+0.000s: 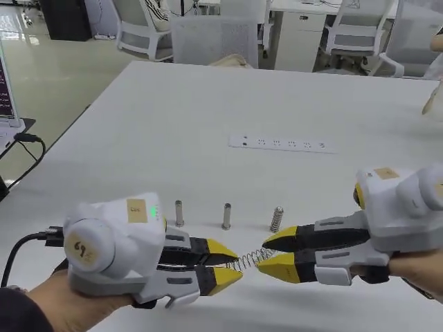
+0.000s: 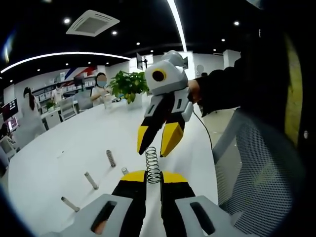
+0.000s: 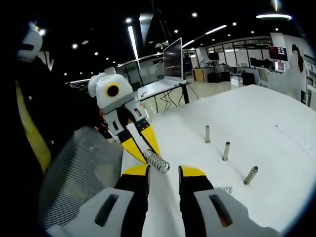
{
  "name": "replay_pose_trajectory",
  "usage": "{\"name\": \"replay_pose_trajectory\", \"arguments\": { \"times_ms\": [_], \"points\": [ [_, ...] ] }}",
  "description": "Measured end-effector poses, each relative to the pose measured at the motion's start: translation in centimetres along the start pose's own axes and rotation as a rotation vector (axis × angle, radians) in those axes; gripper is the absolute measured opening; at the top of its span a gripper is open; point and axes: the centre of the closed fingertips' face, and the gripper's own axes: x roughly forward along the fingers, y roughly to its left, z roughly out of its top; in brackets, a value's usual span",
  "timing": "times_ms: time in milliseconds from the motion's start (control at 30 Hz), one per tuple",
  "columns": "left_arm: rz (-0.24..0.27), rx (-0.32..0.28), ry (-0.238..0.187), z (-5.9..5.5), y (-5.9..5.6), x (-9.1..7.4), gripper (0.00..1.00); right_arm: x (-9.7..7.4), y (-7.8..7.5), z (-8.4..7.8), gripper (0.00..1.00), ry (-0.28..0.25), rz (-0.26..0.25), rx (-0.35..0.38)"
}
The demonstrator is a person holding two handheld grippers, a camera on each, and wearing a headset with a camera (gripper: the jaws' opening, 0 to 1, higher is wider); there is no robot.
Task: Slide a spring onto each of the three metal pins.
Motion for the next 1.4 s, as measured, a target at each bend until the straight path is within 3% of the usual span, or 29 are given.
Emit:
{"name": "replay_pose_trajectory", "arguments": {
  "times_ms": [433,767,1133,1400],
  "points": [
    [-0.022,0.007,-0.010,0.4,-0.8,0.0,0.02,0.2,1.2,-0.4,0.12,0.028,0.063,0.021],
    [-0.019,0.003,0.005,-0.1,-0.7,0.1,0.02,0.2,1.8,0.5,0.10,0.072,0.070,-0.036],
    [-0.030,0.013,0.017,-0.1,-1.1,0.5,0.01,0.6,2.5,0.3,0.10,0.224,0.090,-0.139],
    [-0.025,-0.002,-0.006,0.3,-1.1,0.5,0.01,1.3,2.6,0.6,0.09,0.263,0.104,-0.183]
  ]
}}
